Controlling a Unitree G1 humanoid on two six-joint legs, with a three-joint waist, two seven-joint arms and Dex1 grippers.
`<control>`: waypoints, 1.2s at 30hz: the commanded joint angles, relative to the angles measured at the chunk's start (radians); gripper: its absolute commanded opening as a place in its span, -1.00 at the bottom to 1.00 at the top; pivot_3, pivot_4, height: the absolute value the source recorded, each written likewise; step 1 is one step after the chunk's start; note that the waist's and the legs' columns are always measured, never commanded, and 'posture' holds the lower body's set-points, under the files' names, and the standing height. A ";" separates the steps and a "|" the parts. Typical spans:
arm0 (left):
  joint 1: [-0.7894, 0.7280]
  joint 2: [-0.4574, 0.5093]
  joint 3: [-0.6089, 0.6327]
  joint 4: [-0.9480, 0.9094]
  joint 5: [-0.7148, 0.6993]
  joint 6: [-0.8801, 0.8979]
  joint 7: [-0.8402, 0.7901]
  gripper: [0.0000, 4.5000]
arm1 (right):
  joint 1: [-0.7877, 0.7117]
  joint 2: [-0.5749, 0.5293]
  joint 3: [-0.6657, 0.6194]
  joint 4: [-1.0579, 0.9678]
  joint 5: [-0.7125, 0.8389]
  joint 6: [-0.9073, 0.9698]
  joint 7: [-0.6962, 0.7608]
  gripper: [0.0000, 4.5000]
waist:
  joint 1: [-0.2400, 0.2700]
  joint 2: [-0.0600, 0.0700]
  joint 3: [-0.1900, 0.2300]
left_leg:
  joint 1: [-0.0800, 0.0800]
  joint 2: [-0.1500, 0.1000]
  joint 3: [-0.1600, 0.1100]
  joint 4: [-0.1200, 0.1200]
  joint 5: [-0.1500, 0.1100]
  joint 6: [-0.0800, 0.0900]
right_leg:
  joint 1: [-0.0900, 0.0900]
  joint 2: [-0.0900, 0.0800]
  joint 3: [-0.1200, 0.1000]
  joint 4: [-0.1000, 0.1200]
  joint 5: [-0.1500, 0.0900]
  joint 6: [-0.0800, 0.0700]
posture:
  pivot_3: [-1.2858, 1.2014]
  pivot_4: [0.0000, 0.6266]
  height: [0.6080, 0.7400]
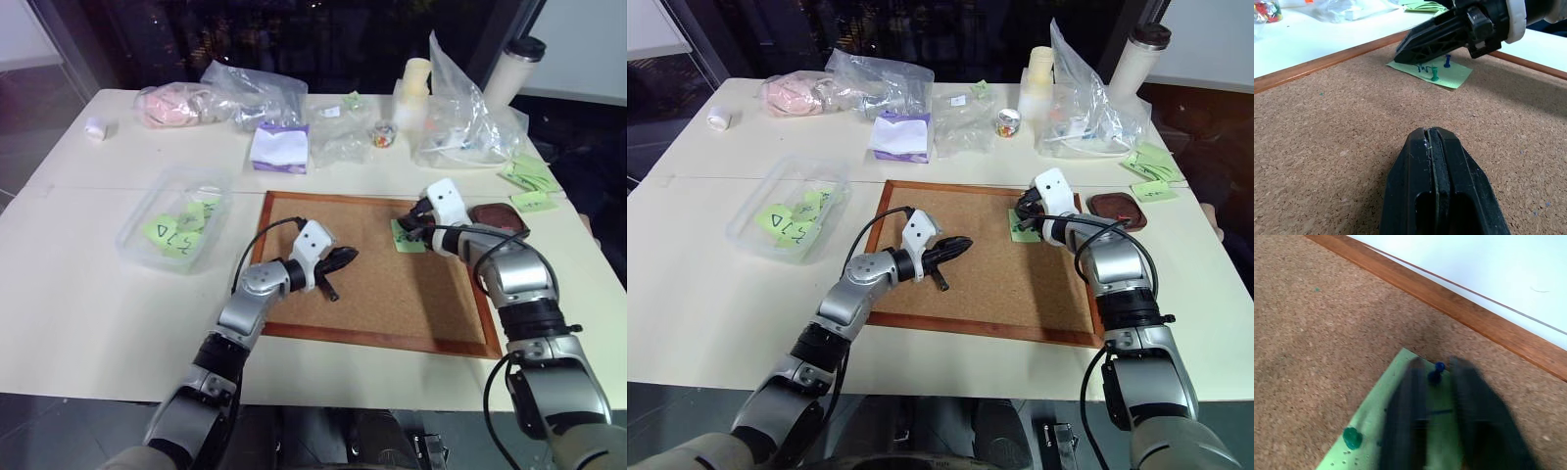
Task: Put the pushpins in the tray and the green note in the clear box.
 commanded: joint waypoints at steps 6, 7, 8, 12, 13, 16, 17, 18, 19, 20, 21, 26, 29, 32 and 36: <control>0.009 0.003 -0.006 0.020 0.031 0.029 0.010 -1.00 | -0.013 -0.013 -0.057 -0.095 0.022 0.024 -0.002 -0.98 | 0.000 0.000 0.000 | 0.000 0.000 0.000 0.000 0.000 0.000 | 0.000 0.000 0.000 0.000 0.000 0.000 | 0.03 -0.52 1.00; 0.009 0.004 -0.008 0.021 0.033 0.036 0.008 -1.00 | -0.013 -0.014 -0.068 -0.115 0.029 0.033 -0.007 -0.98 | 0.000 0.001 0.000 | 0.000 0.000 0.000 0.000 0.000 0.000 | 0.000 0.000 0.000 0.000 0.000 0.000 | 0.03 -0.52 1.00; 0.009 0.005 -0.011 0.023 0.036 0.040 0.008 -1.00 | -0.015 -0.015 -0.079 -0.132 0.034 0.045 -0.014 -0.98 | 0.000 0.001 0.000 | 0.000 0.000 0.000 0.000 0.000 0.000 | 0.000 0.000 0.000 0.000 0.000 0.000 | 0.03 -0.52 1.00; 0.019 0.009 -0.023 0.026 0.040 0.054 -0.009 -1.00 | -0.017 -0.029 -0.141 -0.242 0.071 0.121 -0.037 -0.98 | 0.001 0.002 -0.001 | 0.000 0.000 0.000 0.000 0.000 0.000 | 0.000 0.000 0.000 0.000 0.000 0.000 | 0.03 -0.52 1.00; 0.020 0.009 -0.024 0.024 0.038 0.057 -0.014 -1.00 | -0.017 -0.033 -0.156 -0.266 0.077 0.139 -0.042 -0.98 | 0.001 0.002 -0.001 | 0.000 0.000 0.000 0.000 0.000 0.000 | 0.000 0.000 0.000 0.000 0.000 0.000 | 0.03 -0.52 1.00; 0.021 0.008 -0.025 0.025 0.043 0.058 -0.017 -1.00 | -0.018 -0.056 -0.216 -0.325 0.088 0.183 -0.075 -0.98 | 0.001 0.003 -0.002 | 0.000 0.000 0.000 0.000 0.000 0.000 | 0.001 0.000 0.000 0.000 0.000 0.000 | 0.03 -0.52 1.00; 0.020 0.008 -0.026 0.026 0.045 0.057 -0.017 -1.00 | -0.019 -0.063 -0.236 -0.334 0.088 0.191 -0.089 -0.98 | 0.001 0.003 -0.002 | 0.000 0.000 0.000 0.000 0.000 0.000 | 0.001 0.000 0.000 0.000 0.000 0.000 | 0.03 -0.52 1.00; 0.020 0.007 -0.026 0.026 0.047 0.056 -0.017 -1.00 | -0.018 -0.072 -0.252 -0.337 0.083 0.195 -0.106 -0.98 | 0.001 0.003 -0.002 | 0.000 0.000 0.000 0.000 0.000 0.000 | 0.001 0.000 0.000 0.000 0.000 0.000 | 0.03 -0.52 1.00; 0.019 0.008 -0.025 0.028 0.048 0.053 -0.016 -1.00 | -0.011 -0.083 -0.272 -0.332 0.074 0.194 -0.124 -0.98 | 0.001 0.003 -0.002 | 0.000 0.000 0.000 0.000 0.000 0.000 | 0.001 0.000 0.000 0.000 0.000 0.000 | 0.03 -0.52 1.00; 0.017 0.008 -0.024 0.029 0.051 0.050 -0.015 -1.00 | 0.001 -0.095 -0.307 -0.313 0.065 0.185 -0.150 -0.98 | 0.001 0.003 -0.002 | 0.000 0.000 0.000 0.000 0.000 0.000 | 0.001 0.000 0.000 0.000 0.000 0.000 | 0.03 -0.52 1.00; 0.015 0.008 -0.024 0.032 0.052 0.047 -0.014 -1.00 | 0.013 -0.106 -0.338 -0.291 0.057 0.178 -0.175 -0.98 | 0.001 0.003 -0.002 | 0.000 0.000 0.000 0.000 0.000 0.000 | 0.001 0.000 0.000 0.000 0.000 0.000 | 0.03 -0.52 1.00; 0.009 0.006 -0.022 0.038 0.055 0.041 -0.016 -1.00 | 0.045 -0.114 -0.428 -0.166 0.061 0.148 -0.246 -0.98 | -0.001 0.004 -0.003 | 0.001 0.000 0.000 0.000 0.000 0.000 | 0.001 0.000 0.000 -0.001 0.000 0.000 | 0.03 -0.52 1.00; 0.009 0.005 -0.023 0.038 0.056 0.039 -0.019 -1.00 | 0.032 -0.097 -0.453 -0.076 0.072 0.119 -0.271 -0.98 | -0.003 0.009 -0.005 | 0.002 0.000 0.001 0.000 0.000 0.000 | 0.002 0.000 0.001 0.000 0.000 0.000 | 0.03 -0.52 1.00; 0.005 0.005 -0.024 0.042 0.058 0.033 -0.022 -1.00 | 0.003 -0.082 -0.470 0.032 0.078 0.084 -0.295 -0.98 | -0.003 0.011 -0.007 | 0.002 0.000 0.001 0.000 0.000 0.000 | 0.002 0.000 0.001 0.000 0.000 0.000 | 0.03 -0.52 1.00; 0.004 0.004 -0.024 0.043 0.062 0.028 -0.022 -1.00 | -0.018 -0.078 -0.466 0.125 0.083 0.044 -0.300 -0.98 | -0.001 0.011 -0.007 | 0.002 0.000 0.001 0.000 0.000 0.000 | 0.002 0.000 0.001 -0.001 0.000 0.000 | 0.03 -0.52 1.00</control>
